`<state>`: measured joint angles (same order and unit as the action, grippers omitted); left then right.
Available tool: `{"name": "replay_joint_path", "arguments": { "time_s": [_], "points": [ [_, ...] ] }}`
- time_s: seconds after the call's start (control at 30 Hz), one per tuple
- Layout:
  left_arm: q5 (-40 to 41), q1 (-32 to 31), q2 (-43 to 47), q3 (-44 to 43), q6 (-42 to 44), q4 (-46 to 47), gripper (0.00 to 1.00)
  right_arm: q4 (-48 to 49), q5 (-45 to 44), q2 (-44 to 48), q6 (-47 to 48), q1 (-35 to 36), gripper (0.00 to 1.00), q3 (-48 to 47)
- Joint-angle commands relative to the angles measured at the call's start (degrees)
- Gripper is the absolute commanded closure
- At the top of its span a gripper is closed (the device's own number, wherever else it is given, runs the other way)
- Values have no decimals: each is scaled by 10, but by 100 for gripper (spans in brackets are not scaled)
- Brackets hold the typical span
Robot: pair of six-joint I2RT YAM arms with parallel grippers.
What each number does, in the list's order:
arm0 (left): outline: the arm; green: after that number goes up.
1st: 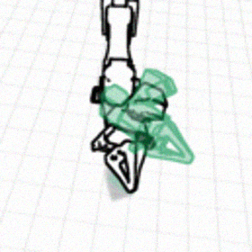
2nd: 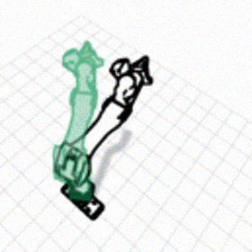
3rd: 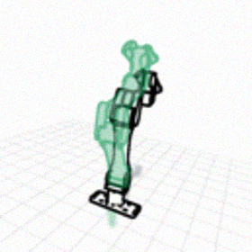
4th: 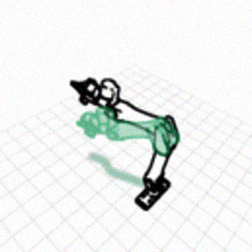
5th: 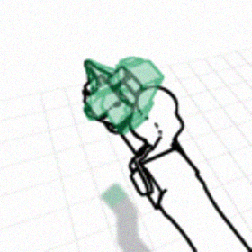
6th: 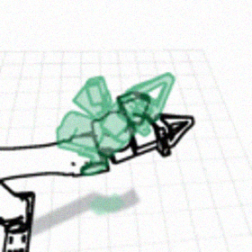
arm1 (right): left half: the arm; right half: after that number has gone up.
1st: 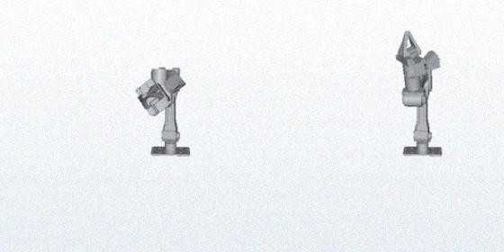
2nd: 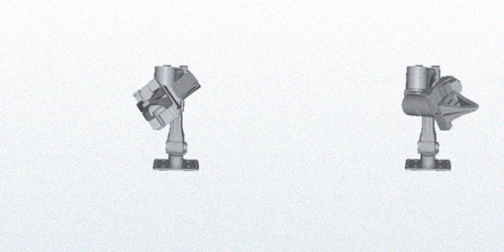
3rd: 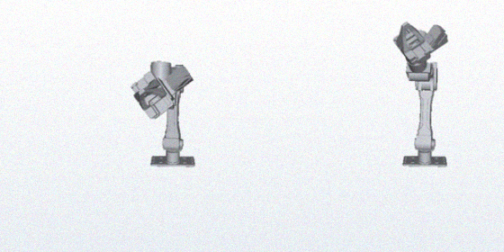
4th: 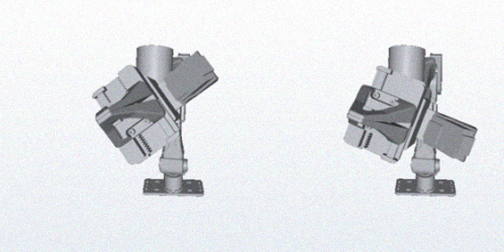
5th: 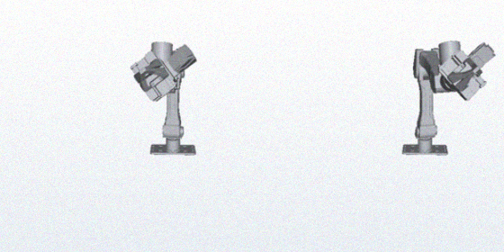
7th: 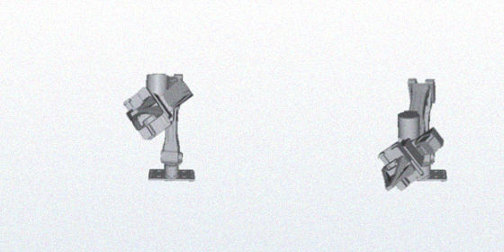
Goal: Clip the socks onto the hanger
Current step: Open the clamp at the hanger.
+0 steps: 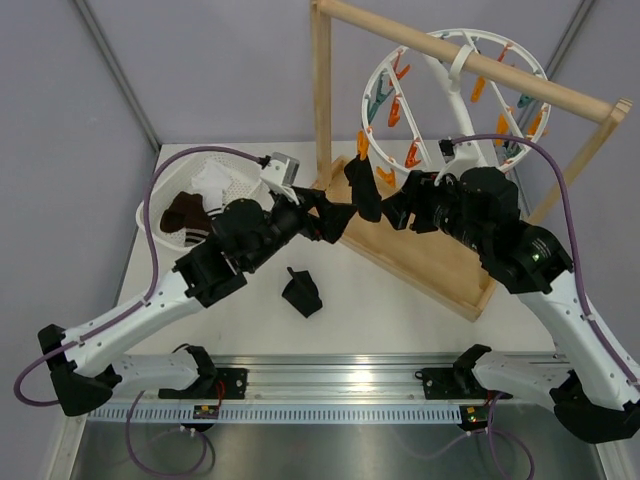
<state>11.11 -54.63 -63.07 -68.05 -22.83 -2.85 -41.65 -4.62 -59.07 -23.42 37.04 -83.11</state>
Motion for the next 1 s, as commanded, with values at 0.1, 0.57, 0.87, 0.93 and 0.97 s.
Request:
{"name": "replay_joint_path", "arguments": {
  "time_s": [0.1,0.57,0.87,0.93,0.97],
  "points": [
    [4,-45,-2,70,76,130,15,-21,50,-20,-4,5,34,-80],
    [-53,-74,-131,92,203,396,15,-26,51,22,9,5,32,-139],
    [-20,-77,-217,57,225,497,20,60,52,62,21,5,31,-65],
    [-7,-76,-231,61,225,532,26,64,50,69,28,5,31,-56],
    [-7,-75,-238,63,225,541,27,66,50,70,30,5,31,-53]
  ]
}}
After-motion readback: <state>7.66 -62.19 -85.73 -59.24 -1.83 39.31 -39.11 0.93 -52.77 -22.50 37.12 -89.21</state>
